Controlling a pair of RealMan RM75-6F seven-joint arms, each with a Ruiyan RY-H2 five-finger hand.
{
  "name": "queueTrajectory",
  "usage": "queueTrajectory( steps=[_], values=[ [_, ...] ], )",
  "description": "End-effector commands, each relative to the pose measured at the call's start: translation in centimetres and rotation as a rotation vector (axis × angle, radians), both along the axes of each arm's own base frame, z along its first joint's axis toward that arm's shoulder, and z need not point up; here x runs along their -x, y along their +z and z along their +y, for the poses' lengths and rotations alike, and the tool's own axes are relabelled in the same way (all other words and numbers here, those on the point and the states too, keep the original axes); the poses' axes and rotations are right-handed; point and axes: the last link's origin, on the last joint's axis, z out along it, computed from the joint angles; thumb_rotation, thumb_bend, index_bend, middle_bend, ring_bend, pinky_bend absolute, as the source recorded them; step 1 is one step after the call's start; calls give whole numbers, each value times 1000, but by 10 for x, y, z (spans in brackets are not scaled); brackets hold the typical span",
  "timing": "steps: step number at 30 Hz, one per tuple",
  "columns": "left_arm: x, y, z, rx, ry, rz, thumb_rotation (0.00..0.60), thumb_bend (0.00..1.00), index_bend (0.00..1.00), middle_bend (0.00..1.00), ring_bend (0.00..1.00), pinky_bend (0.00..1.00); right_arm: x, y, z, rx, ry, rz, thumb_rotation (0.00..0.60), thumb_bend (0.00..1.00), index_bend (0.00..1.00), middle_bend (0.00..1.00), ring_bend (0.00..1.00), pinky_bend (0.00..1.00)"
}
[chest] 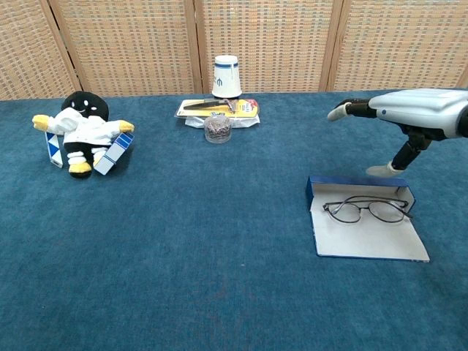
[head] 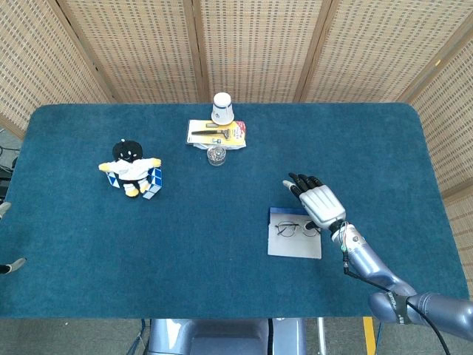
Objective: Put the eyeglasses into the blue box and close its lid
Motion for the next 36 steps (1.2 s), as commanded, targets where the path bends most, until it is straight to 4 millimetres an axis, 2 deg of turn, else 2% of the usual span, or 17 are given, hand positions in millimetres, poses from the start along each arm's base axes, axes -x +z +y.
queueTrajectory(
  steps=[1, 11, 16, 26, 36],
  values=[
    [0, 0, 0, 0, -1, 0, 600, 0, 0, 0, 0, 0, 5, -8, 6, -4, 4, -13, 600, 337, 69, 0, 0, 100],
    [0, -2, 0, 6, 2, 5, 600, 0, 0, 0, 0, 0, 6, -42, 13, -14, 23, -10, 600, 337, 69, 0, 0, 100],
    [0, -2, 1, 5, 3, 5, 600, 0, 0, 0, 0, 0, 7, -51, 11, 5, 20, -14, 600, 336, 69, 0, 0, 100],
    [1, -2, 1, 6, 7, 4, 600, 0, 0, 0, 0, 0, 12, -57, 2, 47, 32, 4, 600, 336, 69, 0, 0, 100],
    [1, -2, 2, 7, 9, 5, 600, 0, 0, 0, 0, 0, 19, -65, 3, 39, 36, 30, 600, 335, 69, 0, 0, 100]
  ],
)
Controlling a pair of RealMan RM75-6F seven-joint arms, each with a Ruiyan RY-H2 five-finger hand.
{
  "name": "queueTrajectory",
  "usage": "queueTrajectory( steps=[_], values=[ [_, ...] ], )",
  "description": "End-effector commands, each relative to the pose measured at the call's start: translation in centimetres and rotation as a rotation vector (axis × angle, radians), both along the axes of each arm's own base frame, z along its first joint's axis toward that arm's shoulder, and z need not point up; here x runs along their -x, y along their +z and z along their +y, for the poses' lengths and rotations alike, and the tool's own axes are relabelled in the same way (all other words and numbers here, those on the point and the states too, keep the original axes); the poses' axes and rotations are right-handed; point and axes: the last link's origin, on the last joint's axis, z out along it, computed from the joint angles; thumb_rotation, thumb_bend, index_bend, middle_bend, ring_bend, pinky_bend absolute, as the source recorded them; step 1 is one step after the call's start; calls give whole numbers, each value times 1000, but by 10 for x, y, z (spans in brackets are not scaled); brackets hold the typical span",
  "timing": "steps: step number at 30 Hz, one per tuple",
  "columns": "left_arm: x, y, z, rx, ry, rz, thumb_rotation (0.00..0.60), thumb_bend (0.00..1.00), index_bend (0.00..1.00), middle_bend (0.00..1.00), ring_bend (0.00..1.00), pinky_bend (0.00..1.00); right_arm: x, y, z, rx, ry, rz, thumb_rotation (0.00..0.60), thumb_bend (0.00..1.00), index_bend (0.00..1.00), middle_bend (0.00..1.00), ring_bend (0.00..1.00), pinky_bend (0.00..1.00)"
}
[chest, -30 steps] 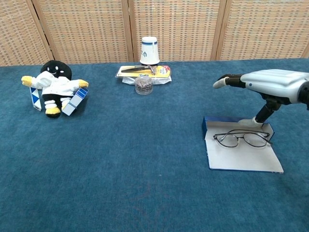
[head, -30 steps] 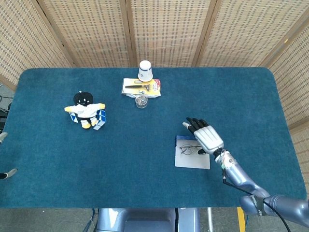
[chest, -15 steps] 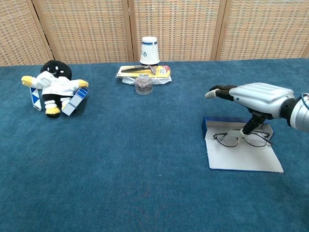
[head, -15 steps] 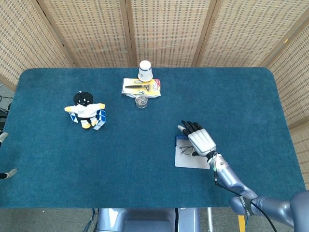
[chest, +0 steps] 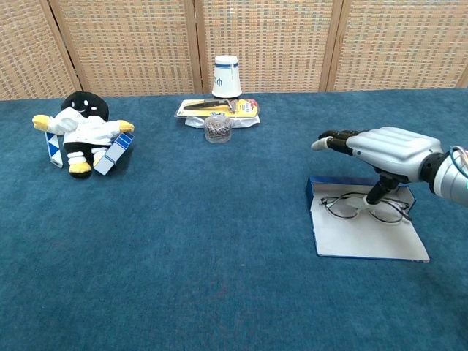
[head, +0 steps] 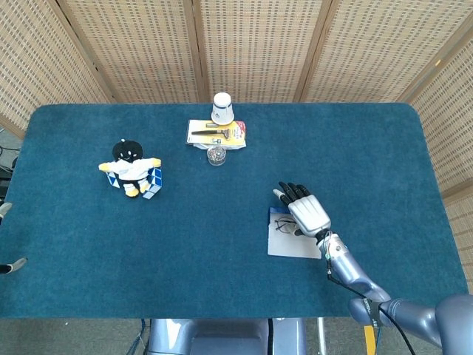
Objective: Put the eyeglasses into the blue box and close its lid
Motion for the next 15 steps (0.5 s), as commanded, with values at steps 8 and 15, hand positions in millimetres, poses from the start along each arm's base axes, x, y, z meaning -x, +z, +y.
queueTrajectory(
  steps=[8, 15],
  values=[
    [0, 0, 0, 0, -1, -1, 600, 0, 0, 0, 0, 0, 2, -4, -1, 6, 4, 19, 600, 333, 69, 0, 0, 100],
    [0, 0, 0, 0, 1, -1, 600, 0, 0, 0, 0, 0, 4, -5, 3, -5, 2, 14, 600, 334, 69, 0, 0, 100]
  ],
)
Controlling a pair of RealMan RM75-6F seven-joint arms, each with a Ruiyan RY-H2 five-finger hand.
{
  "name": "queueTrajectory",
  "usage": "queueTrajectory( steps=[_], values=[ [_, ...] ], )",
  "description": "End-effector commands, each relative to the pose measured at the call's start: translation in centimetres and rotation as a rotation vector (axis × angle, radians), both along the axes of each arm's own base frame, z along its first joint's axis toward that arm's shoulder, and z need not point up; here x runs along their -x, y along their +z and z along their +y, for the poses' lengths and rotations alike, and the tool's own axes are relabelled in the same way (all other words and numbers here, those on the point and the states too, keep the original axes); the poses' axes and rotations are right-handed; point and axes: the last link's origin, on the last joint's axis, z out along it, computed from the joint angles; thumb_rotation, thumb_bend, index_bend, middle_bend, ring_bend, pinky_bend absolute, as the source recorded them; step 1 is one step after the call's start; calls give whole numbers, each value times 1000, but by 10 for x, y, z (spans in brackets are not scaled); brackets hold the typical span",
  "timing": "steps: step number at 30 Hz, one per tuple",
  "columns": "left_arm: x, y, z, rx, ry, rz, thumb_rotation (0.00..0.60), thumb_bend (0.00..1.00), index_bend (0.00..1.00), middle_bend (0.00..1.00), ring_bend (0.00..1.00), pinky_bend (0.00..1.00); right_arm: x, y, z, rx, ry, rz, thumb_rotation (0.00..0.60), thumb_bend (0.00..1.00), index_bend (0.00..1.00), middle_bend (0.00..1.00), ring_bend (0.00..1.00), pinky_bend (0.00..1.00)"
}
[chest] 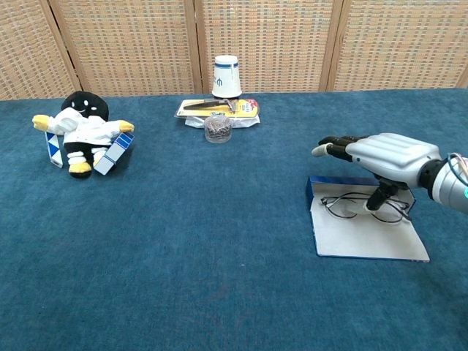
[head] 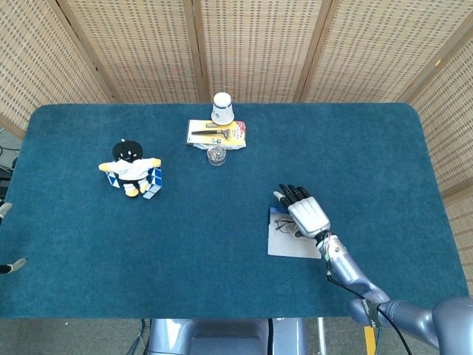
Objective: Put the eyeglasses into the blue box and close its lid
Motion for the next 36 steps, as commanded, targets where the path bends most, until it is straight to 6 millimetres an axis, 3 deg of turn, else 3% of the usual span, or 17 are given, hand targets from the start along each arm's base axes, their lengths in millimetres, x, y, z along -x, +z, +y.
queueTrajectory(
  steps=[1, 13, 19, 26, 36],
  values=[
    [0, 0, 0, 1, 0, 0, 600, 0, 0, 0, 0, 0, 0, 1, 2, -5, 3, -2, 600, 334, 69, 0, 0, 100],
    [0, 1, 0, -1, -2, 0, 600, 0, 0, 0, 0, 0, -13, 22, 16, -4, 32, -50, 600, 311, 68, 0, 0, 100],
    [-1, 1, -1, 0, -4, -1, 600, 0, 0, 0, 0, 0, -27, 30, 2, 47, 41, -77, 600, 312, 68, 0, 0, 100],
    [0, 2, -1, -6, 1, -3, 600, 0, 0, 0, 0, 0, -27, 20, -12, 53, 9, -42, 600, 312, 68, 0, 0, 100],
    [2, 2, 1, -4, 8, -5, 600, 0, 0, 0, 0, 0, -17, 4, -6, 29, 8, -3, 600, 311, 68, 0, 0, 100]
  ],
)
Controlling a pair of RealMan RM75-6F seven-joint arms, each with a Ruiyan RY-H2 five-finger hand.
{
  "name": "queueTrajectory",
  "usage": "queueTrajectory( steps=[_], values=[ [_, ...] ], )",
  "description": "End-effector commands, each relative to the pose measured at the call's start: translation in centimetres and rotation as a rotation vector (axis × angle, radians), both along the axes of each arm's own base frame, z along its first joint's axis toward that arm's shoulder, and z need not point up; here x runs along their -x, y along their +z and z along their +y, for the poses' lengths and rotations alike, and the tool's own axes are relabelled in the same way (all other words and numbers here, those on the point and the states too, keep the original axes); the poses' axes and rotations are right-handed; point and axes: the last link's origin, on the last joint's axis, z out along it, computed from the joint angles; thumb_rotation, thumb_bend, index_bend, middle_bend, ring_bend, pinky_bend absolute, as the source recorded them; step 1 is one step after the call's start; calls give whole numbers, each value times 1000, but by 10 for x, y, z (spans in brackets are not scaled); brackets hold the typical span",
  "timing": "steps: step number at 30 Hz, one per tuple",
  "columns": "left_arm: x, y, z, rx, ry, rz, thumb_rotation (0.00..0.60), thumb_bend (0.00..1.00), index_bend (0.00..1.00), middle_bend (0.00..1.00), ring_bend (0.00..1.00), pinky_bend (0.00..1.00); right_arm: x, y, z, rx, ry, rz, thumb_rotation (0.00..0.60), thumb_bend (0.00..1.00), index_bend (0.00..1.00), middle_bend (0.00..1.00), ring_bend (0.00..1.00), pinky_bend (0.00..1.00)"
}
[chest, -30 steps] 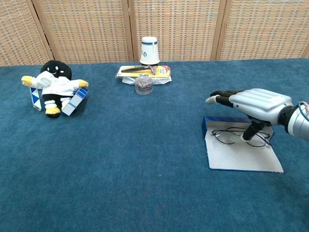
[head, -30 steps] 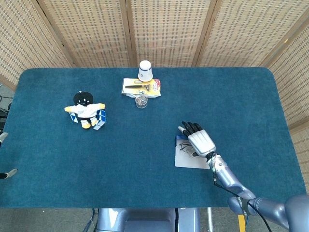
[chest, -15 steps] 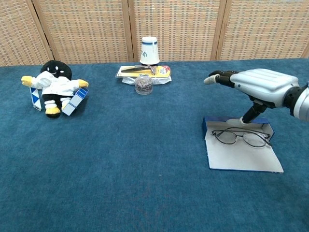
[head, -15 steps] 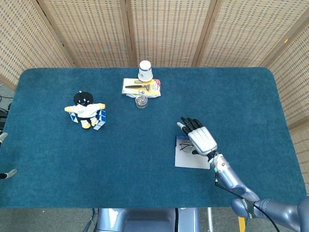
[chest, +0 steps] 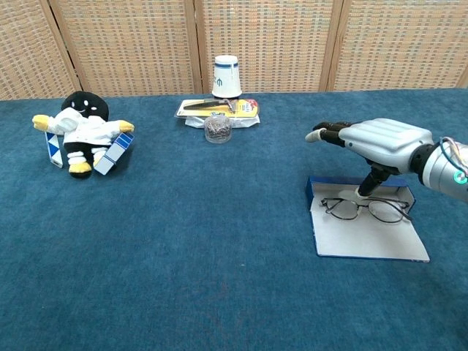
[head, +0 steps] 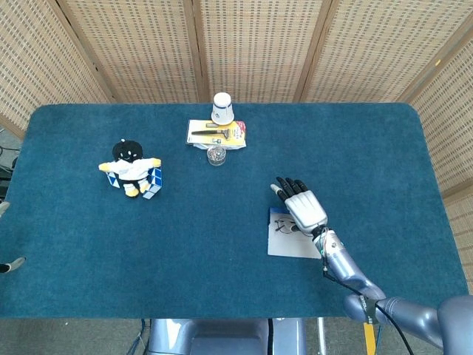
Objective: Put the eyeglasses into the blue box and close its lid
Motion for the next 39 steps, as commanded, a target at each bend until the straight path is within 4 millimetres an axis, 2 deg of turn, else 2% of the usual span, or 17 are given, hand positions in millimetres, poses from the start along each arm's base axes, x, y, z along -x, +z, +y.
queueTrajectory(
  steps=[1, 8, 15, 20, 24, 26, 30, 39],
  values=[
    [0, 0, 0, 1, 0, 0, 600, 0, 0, 0, 0, 0, 2, -3, 2, -3, 5, 4, 600, 311, 68, 0, 0, 100],
    [-1, -1, -1, 2, -1, 1, 600, 0, 0, 0, 0, 0, 10, -10, 2, -5, -3, 22, 600, 311, 68, 0, 0, 100],
    [-1, -1, -1, 3, -2, 1, 600, 0, 0, 0, 0, 0, 2, 3, 3, 20, 21, -35, 600, 312, 68, 0, 0, 100],
    [-1, 0, -2, -2, -7, -2, 600, 0, 0, 0, 0, 0, -8, 24, 16, 31, 77, -89, 600, 319, 68, 0, 0, 100],
    [-2, 1, -3, -1, -13, -4, 600, 0, 0, 0, 0, 0, -7, 32, 36, 14, 130, -77, 600, 337, 100, 0, 0, 100],
    [-3, 1, -4, -1, -18, -5, 600, 0, 0, 0, 0, 0, -3, 31, 47, -7, 147, -54, 600, 337, 154, 0, 0, 100],
    [-4, 3, -7, -5, -26, -9, 600, 0, 0, 0, 0, 0, 5, 25, 67, -29, 179, 15, 600, 337, 191, 0, 0, 100],
    [-5, 4, -11, -10, -41, -11, 600, 0, 0, 0, 0, 0, 11, 7, 82, -35, 198, 75, 600, 407, 263, 0, 0, 100]
  ],
)
